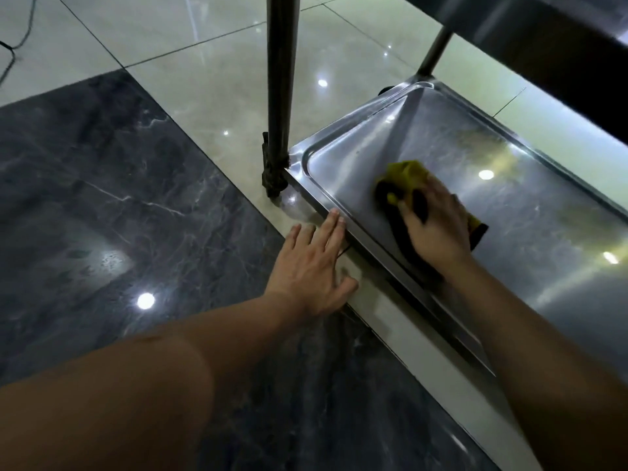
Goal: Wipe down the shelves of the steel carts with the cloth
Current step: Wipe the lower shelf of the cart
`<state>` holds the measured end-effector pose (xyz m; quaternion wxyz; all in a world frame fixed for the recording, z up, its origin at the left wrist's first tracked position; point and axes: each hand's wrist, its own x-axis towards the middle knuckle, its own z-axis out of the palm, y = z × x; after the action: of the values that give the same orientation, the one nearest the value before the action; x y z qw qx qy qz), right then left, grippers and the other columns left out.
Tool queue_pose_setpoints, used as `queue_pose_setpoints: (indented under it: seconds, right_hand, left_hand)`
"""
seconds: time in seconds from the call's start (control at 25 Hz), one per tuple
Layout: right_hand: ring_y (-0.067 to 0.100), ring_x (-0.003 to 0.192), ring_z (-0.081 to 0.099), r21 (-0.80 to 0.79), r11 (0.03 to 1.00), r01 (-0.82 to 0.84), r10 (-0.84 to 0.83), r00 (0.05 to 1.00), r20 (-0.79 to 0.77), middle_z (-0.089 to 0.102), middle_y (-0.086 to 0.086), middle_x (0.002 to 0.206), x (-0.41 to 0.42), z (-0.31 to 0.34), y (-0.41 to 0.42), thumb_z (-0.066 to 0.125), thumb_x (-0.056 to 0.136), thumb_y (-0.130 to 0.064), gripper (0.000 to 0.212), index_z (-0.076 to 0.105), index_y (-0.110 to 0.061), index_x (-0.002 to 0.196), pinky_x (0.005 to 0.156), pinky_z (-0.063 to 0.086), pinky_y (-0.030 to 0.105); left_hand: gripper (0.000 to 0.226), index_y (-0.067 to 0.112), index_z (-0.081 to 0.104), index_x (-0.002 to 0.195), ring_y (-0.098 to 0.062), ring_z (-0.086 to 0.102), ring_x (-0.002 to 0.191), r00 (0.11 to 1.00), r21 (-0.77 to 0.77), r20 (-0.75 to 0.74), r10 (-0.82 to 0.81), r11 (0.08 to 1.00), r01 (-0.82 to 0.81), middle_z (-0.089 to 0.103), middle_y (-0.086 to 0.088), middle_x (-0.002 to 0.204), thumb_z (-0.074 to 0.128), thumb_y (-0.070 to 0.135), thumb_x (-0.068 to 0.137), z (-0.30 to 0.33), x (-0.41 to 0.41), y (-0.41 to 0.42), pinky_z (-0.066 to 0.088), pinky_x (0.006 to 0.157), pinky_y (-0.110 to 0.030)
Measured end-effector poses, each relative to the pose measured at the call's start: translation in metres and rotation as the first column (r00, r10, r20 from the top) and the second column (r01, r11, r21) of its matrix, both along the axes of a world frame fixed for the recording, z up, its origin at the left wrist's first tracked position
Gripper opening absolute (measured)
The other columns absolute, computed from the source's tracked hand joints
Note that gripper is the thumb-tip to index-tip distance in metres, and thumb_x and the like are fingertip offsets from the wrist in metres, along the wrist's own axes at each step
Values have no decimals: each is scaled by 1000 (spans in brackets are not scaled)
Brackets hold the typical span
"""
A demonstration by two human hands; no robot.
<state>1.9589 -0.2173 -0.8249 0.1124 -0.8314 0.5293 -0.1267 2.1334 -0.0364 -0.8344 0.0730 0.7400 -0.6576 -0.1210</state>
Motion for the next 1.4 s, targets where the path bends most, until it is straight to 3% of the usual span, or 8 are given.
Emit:
queue_pose_setpoints:
  seconds: [0.12, 0.28, 0.44, 0.6, 0.8, 0.96, 1.16, 1.4]
  right_hand:
    - [22, 153, 24, 71, 948, 312, -313, 950, 6, 30, 4, 165, 55, 2, -16, 44, 98, -56, 63, 39, -27, 153, 126, 10, 43]
    - [19, 150, 32, 12, 934, -356, 356, 934, -7, 39, 0, 160, 52, -5, 4, 52, 99, -52, 57, 44, -32, 151, 124, 21, 41]
    - [21, 153, 24, 46, 957, 286, -287, 958, 7, 30, 2, 165, 40, -7, 16, 43, 99, -56, 63, 39, -26, 154, 126, 12, 41]
    - [19, 151, 29, -5, 981, -192, 192, 981, 0, 34, -2, 163, 7, -9, 35, 47, 100, -55, 57, 41, -34, 152, 125, 19, 44]
    - [21, 154, 22, 47, 847, 530, -532, 846, 40, 30, 4, 165, -26, -9, 37, 44, 100, -52, 61, 40, -24, 154, 126, 9, 41]
    - [20, 153, 25, 15, 999, -38, 38, 999, 13, 32, 0, 164, -32, -10, 59, 47, 99, -56, 58, 41, -34, 152, 126, 14, 43]
    - [20, 156, 16, 84, 871, 484, -487, 874, 7, 22, 2, 168, -79, -10, 46, 43, 99, -58, 66, 31, -31, 157, 127, 5, 42]
    - [19, 154, 22, 6, 996, 90, -90, 996, -16, 28, -1, 166, -119, -11, 93, 42, 98, -64, 64, 35, -36, 155, 126, 13, 44]
  left_hand:
    - [94, 20, 3, 163, -25, 22, 149, 999, -1, 13, 30, 1000, -30, -4, 2, 171, 27, 63, 83, 2, 1, -3, 11, 125, -52]
    - [90, 19, 1, 163, -24, 19, 150, 999, 15, 42, 17, 1000, -18, -5, 1, 171, 35, 60, 91, 1, 4, 3, 12, 124, -53]
    - [90, 19, 3, 162, -25, 17, 152, 998, -5, 62, 9, 1000, -9, -2, 0, 171, 41, 59, 92, 5, 1, 0, 12, 124, -53]
    - [94, 19, -3, 162, -25, 17, 152, 995, 24, 94, 20, 999, -22, -7, 0, 171, 42, 62, 92, 7, -1, 4, 13, 123, -53]
    - [94, 17, -2, 162, -28, 17, 153, 993, 43, 116, 34, 998, -39, -8, -3, 171, 42, 62, 93, 10, -9, -1, 15, 123, -53]
    - [95, 17, -1, 162, -31, 23, 150, 987, 54, 158, 39, 997, -48, -7, -3, 171, 42, 65, 92, 13, -10, -1, 19, 122, -53]
    - [96, 16, 2, 162, -35, 24, 150, 988, 66, 146, 54, 996, -65, -6, -4, 171, 43, 65, 90, 12, -14, -6, 22, 121, -55]
    - [99, 16, -1, 161, -37, 25, 149, 973, 117, 225, 61, 989, -89, -8, -5, 170, 43, 67, 90, 16, -20, -5, 22, 121, -57]
